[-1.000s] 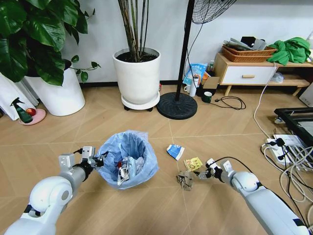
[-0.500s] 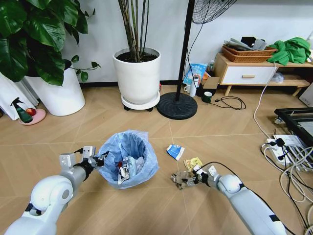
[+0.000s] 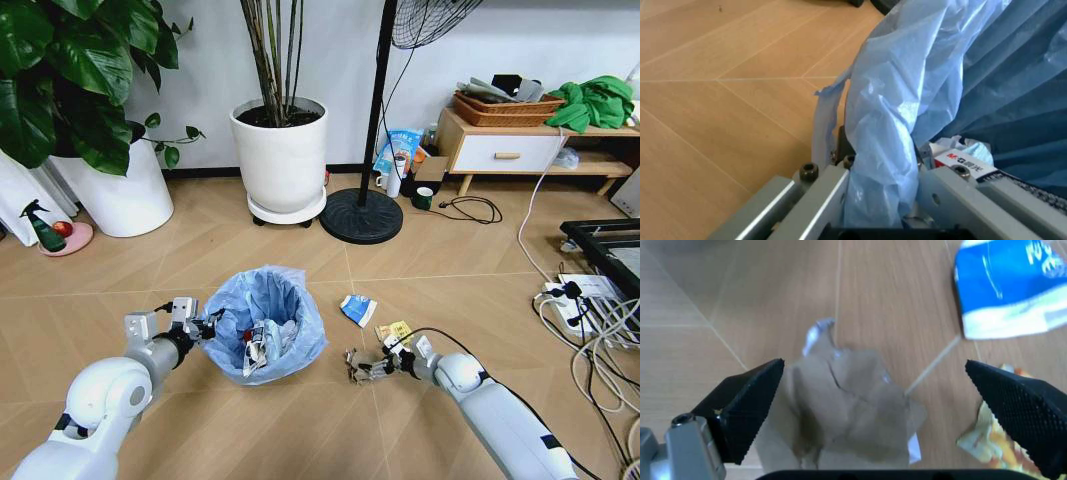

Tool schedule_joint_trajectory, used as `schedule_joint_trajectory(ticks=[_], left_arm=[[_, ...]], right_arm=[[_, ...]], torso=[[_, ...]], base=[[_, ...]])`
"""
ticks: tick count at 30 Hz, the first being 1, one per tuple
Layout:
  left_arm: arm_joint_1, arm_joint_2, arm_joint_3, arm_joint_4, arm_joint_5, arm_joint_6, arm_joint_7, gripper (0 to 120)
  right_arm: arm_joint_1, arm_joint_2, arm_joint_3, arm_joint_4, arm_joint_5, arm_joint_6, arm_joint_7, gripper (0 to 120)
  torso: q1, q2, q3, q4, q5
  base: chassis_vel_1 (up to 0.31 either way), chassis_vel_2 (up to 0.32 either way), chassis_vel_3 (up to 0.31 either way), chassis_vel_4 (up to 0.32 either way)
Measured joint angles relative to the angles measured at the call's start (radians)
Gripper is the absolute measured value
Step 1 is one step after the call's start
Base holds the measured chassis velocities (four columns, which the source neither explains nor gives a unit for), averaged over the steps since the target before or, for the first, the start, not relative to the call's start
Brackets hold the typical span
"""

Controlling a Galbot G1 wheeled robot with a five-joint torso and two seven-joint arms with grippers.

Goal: Pick up the trash bin and place the garbage on the floor into it.

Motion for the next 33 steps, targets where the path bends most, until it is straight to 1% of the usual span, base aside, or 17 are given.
schedule_joint_trajectory(ticks=[2, 4, 10, 17, 19, 20, 23, 24, 27, 28, 29, 33], left_arm=[[0.0, -0.003, -0.001, 0.001, 0.001, 0.0, 0.0, 0], [0.0, -0.005, -0.001, 0.001, 0.001, 0.0, 0.001, 0], [-0.009, -0.006, 0.0, 0.001, 0.002, 0.0, 0.001, 0], [-0.012, -0.009, 0.002, 0.0, 0.003, 0.0, 0.001, 0], [-0.013, -0.009, 0.002, 0.0, 0.003, 0.0, 0.001, 0], [-0.013, -0.009, 0.002, 0.0, 0.003, 0.0, 0.001, 0], [-0.015, -0.006, 0.002, 0.0, 0.003, 0.0, 0.001, 0], [-0.015, -0.006, 0.002, 0.0, 0.003, 0.0, 0.001, 0], [-0.018, -0.005, 0.002, 0.0, 0.003, 0.0, 0.001, 0], [-0.019, -0.005, 0.002, 0.0, 0.003, 0.0, 0.001, 0], [-0.019, -0.005, 0.002, 0.0, 0.003, 0.0, 0.001, 0], [-0.019, -0.005, 0.002, 0.0, 0.001, 0.0, 0.001, 0]], right_arm=[[0.013, -0.009, -0.026, 0.004, 0.013, -0.001, -0.013, 100], [0.02, -0.005, -0.037, -0.002, 0.014, 0.0, -0.017, 100], [0.055, 0.04, -0.085, -0.056, 0.011, -0.001, -0.019, 100], [0.075, 0.081, -0.095, -0.119, -0.006, -0.004, -0.001, 100], [0.077, 0.087, -0.095, -0.133, -0.015, -0.006, 0.004, 94], [0.077, 0.087, -0.095, -0.133, -0.015, -0.006, 0.004, 94], [0.077, 0.092, -0.093, -0.142, -0.023, -0.01, 0.012, 82], [0.077, 0.092, -0.093, -0.142, -0.023, -0.01, 0.012, 82], [0.076, 0.095, -0.093, -0.144, -0.03, -0.012, 0.024, 67], [0.075, 0.096, -0.093, -0.145, -0.03, -0.014, 0.029, 64], [0.075, 0.096, -0.093, -0.145, -0.03, -0.014, 0.029, 64], [0.075, 0.102, -0.092, -0.154, -0.031, -0.017, 0.039, 45]], torso=[[0.0, 0.0, 0.0, -0.0003, -0.0007], [0.0, 0.0, 0.0, -0.0003, -0.0002], [0.0, 0.0, 0.0, 0.0, 0.0001], [0.0, 0.0, 0.0, 0.0, -0.0001], [0.0, 0.0, 0.0, -0.0001, 0.0], [0.0, 0.0, 0.0, -0.0001, 0.0], [0.0, 0.0, 0.0, -0.0002, 0.0], [0.0, 0.0, 0.0, -0.0002, 0.0], [0.0, 0.0, 0.0, -0.0002, 0.0], [0.0, 0.0, 0.0, -0.0002, -0.0001], [0.0, 0.0, 0.0, -0.0002, -0.0001], [0.0, 0.0, 0.0, -0.0001, 0.0]], base=[[0.0, 0.0, 0.0, 0.0], [0.0, 0.0, 0.0, 0.0], [0.0, 0.0, 0.0, 0.0], [0.0, 0.0, 0.0, 0.0], [0.0, 0.0, 0.0, 0.0], [0.0, 0.0, 0.0, 0.0], [0.0, 0.0, 0.0, 0.0], [0.0, 0.0, 0.0, 0.0], [0.0, 0.0, 0.0, 0.0], [0.0, 0.0, 0.0, 0.0], [0.0, 0.0, 0.0, 0.0], [0.0, 0.0, 0.0, 0.0]])
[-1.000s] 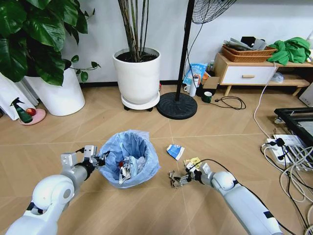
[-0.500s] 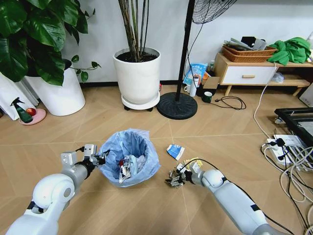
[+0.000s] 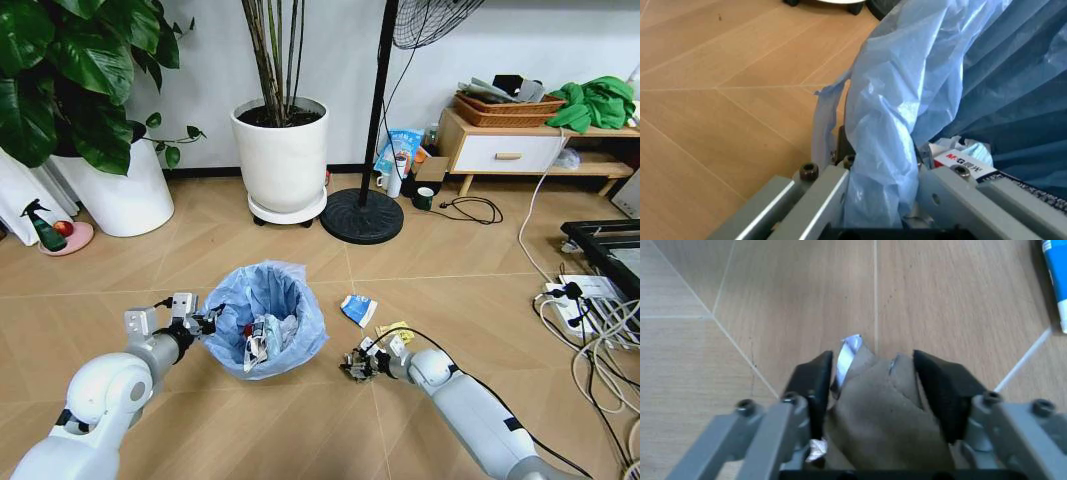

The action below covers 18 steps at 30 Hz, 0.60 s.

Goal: Pick up the trash bin and place the garbage on the floor into it.

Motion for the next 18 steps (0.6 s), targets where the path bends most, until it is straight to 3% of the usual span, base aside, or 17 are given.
schedule_joint_trajectory(ticks=[10, 18], left_arm=[[0.0, -0.001, -0.001, -0.002, -0.001, 0.0, 0.0, 0], [-0.001, -0.002, 0.0, -0.002, -0.001, 0.001, -0.001, 0]], right_arm=[[-0.007, -0.004, 0.01, -0.002, 0.01, -0.003, 0.016, 12], [-0.02, -0.006, 0.019, 0.011, 0.033, -0.016, 0.042, 0]], torso=[[0.0, 0.0, 0.0, -0.0001, 0.0], [0.0, 0.0, 0.0, -0.0001, 0.0002]], base=[[0.0, 0.0, 0.0, 0.0], [0.0, 0.0, 0.0, 0.0]])
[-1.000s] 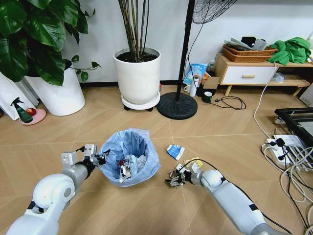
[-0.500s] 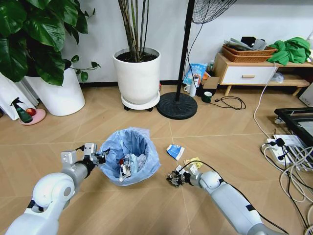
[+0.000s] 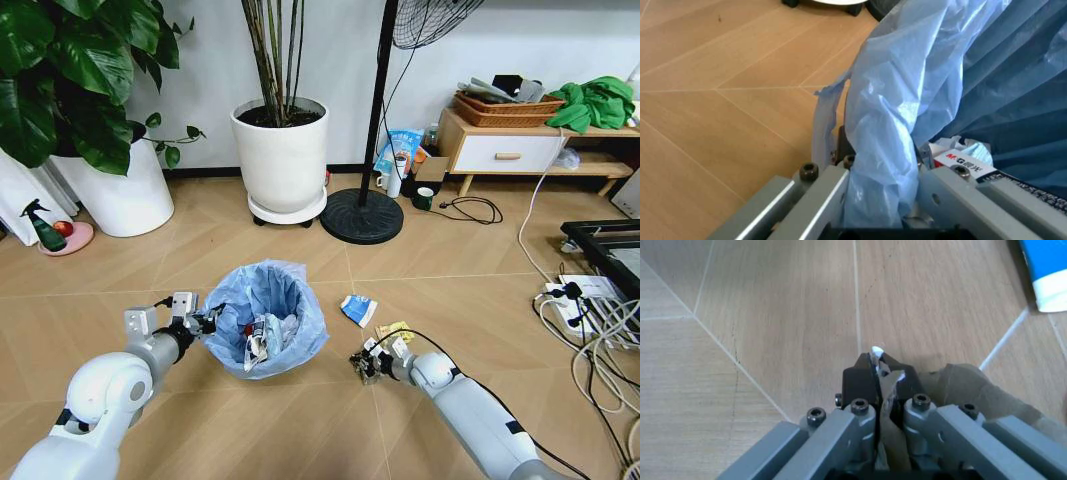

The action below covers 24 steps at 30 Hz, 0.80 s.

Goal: Pick up the trash bin and place the garbage on the floor into it.

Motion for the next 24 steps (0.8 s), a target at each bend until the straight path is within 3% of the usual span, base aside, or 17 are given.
schedule_joint_trajectory(ticks=[8, 24], left_arm=[[0.0, 0.0, 0.001, 0.0, 0.002, 0.001, 0.0, 0], [-0.001, -0.004, 0.0, 0.002, 0.004, 0.002, -0.001, 0]], right_arm=[[-0.02, -0.018, 0.027, 0.047, 0.058, -0.026, 0.02, 0], [0.031, -0.075, 0.113, 0.341, 0.327, -0.089, 0.148, 0]], torso=[[0.0, 0.0, 0.0, 0.0, 0.0], [0.0, 0.0, 0.0, 0.0002, 0.0]], base=[[0.0, 0.0, 0.0, 0.0], [0.0, 0.0, 0.0, 0.0]])
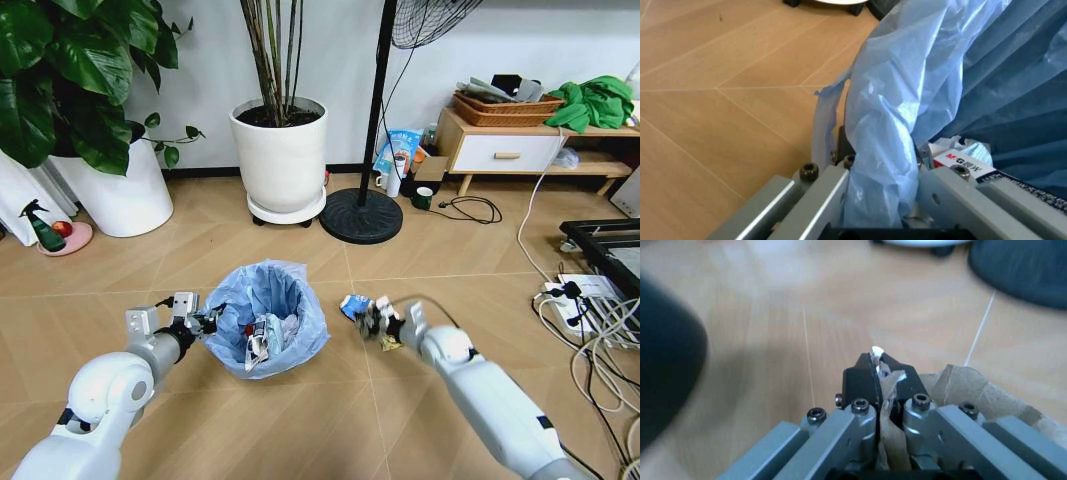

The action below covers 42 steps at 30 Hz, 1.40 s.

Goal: Pick up the trash bin and place the garbage on the floor into it.

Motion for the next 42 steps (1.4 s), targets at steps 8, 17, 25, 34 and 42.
schedule_joint_trajectory(ticks=[8, 17, 25, 34, 42], left_arm=[[0.002, 0.0, -0.001, -0.002, 0.001, 0.001, -0.001, 0], [0.001, -0.002, 0.011, -0.002, 0.006, 0.005, -0.002, 0], [-0.011, 0.0, 0.023, 0.0, 0.001, 0.01, -0.009, 0], [-0.015, 0.003, 0.021, 0.004, -0.004, 0.013, -0.009, 0], [-0.029, 0.003, 0.022, 0.01, -0.004, 0.013, -0.008, 0]], right_arm=[[0.084, -0.054, 0.015, 0.146, 0.111, -0.04, 0.053, 0], [0.225, -0.121, -0.077, 0.374, 0.366, -0.129, 0.097, 0], [0.323, -0.073, -0.328, 0.478, 0.507, -0.167, 0.106, 0], [0.33, -0.087, -0.408, 0.497, 0.5, -0.185, 0.058, 0], [0.31, -0.11, -0.413, 0.501, 0.431, -0.191, 0.016, 20]], torso=[[0.0, 0.0, 0.0, -0.0001, -0.0002], [0.0, 0.0, 0.0, -0.0001, -0.0004], [0.0, 0.0, 0.0, 0.0001, -0.0004], [0.0, 0.0, 0.0, -0.0002, -0.0002], [0.0, 0.0, 0.0, -0.0003, 0.0]], base=[[0.0, 0.0, 0.0, 0.0], [0.0, 0.0, 0.0, 0.0], [0.0, 0.0, 0.0, 0.0], [0.0, 0.0, 0.0, 0.0], [0.0, 0.0, 0.0, 0.0]])
